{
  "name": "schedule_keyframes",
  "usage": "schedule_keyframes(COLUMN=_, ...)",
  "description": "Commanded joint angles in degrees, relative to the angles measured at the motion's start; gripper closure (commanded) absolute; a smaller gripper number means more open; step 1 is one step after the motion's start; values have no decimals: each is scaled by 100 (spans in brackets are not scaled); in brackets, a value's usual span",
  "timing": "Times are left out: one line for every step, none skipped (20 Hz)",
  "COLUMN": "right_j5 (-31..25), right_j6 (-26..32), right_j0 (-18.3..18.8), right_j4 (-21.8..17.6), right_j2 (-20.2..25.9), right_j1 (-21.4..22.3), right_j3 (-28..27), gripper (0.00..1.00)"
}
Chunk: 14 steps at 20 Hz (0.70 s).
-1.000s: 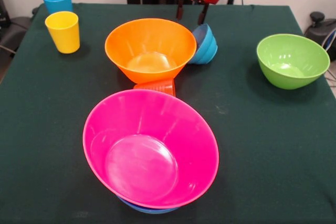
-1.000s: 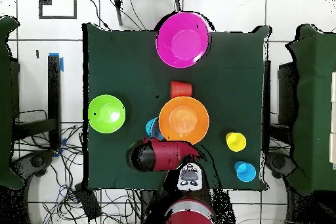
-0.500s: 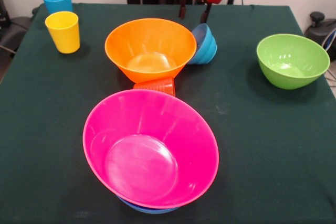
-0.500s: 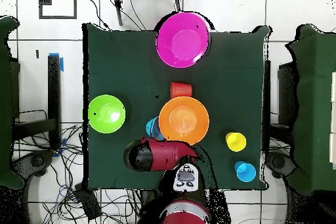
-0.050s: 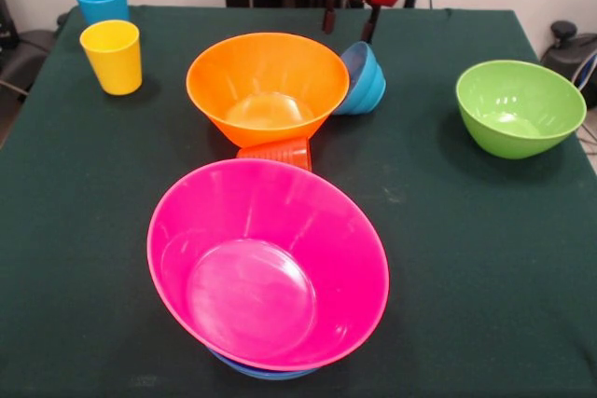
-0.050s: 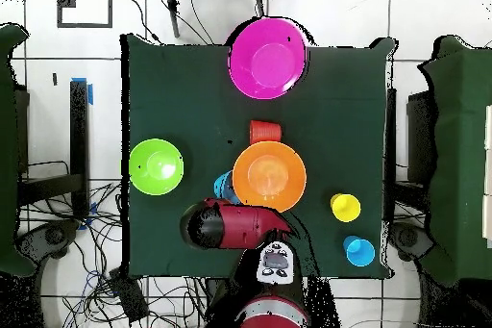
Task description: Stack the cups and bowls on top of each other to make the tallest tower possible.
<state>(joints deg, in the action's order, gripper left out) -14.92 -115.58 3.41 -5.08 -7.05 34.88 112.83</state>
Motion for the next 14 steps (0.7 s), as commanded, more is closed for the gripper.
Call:
schedule_keyframes(right_j5=27, right_j6=-1031, right_j0=25, right_j4=409, right_j2=544, right_j1=-47, right_j3=132, gripper=0)
schedule_keyframes(right_j5=35, right_j6=-1026, right_j0=41, right_j4=463, right_j2=585, right_j1=-47, right_j3=123, gripper=0)
schedule_keyframes(right_j5=41, right_j6=-1013, right_j0=55, right_j4=489, right_j2=607, right_j1=-20, right_j3=145, gripper=0)
schedule_keyframes(right_j5=-15, right_j6=-995, right_j0=80, right_j4=536, right_j2=645, right_j1=73, right_j3=171, gripper=0)
schedule_keyframes(right_j5=-72, right_j6=-973, right_j0=95, right_j4=571, right_j2=667, right_j1=147, right_j3=196, gripper=0)
schedule_keyframes(right_j5=-178, right_j6=-925, right_j0=155, right_j4=617, right_j2=731, right_j1=308, right_j3=263, gripper=0)
schedule_keyframes(right_j5=-388, right_j6=-860, right_j0=178, right_j4=657, right_j2=741, right_j1=486, right_j3=304, gripper=0)
schedule_keyframes(right_j5=-488, right_j6=-819, right_j0=185, right_j4=672, right_j2=723, right_j1=549, right_j3=305, gripper=0)
schedule_keyframes(right_j5=-559, right_j6=-778, right_j0=182, right_j4=678, right_j2=702, right_j1=584, right_j3=294, gripper=0)
schedule_keyframes(right_j5=-637, right_j6=-739, right_j0=170, right_j4=681, right_j2=667, right_j1=589, right_j3=259, gripper=0)
schedule_keyframes(right_j5=-645, right_j6=-736, right_j0=150, right_j4=691, right_j2=644, right_j1=569, right_j3=241, gripper=0)
schedule_keyframes(right_j5=-601, right_j6=-756, right_j0=113, right_j4=694, right_j2=613, right_j1=510, right_j3=224, gripper=0)
schedule_keyframes(right_j5=-558, right_j6=-776, right_j0=75, right_j4=698, right_j2=581, right_j1=451, right_j3=208, gripper=0)
schedule_keyframes(right_j5=-541, right_j6=-826, right_j0=5, right_j4=721, right_j2=537, right_j1=380, right_j3=168, gripper=0)
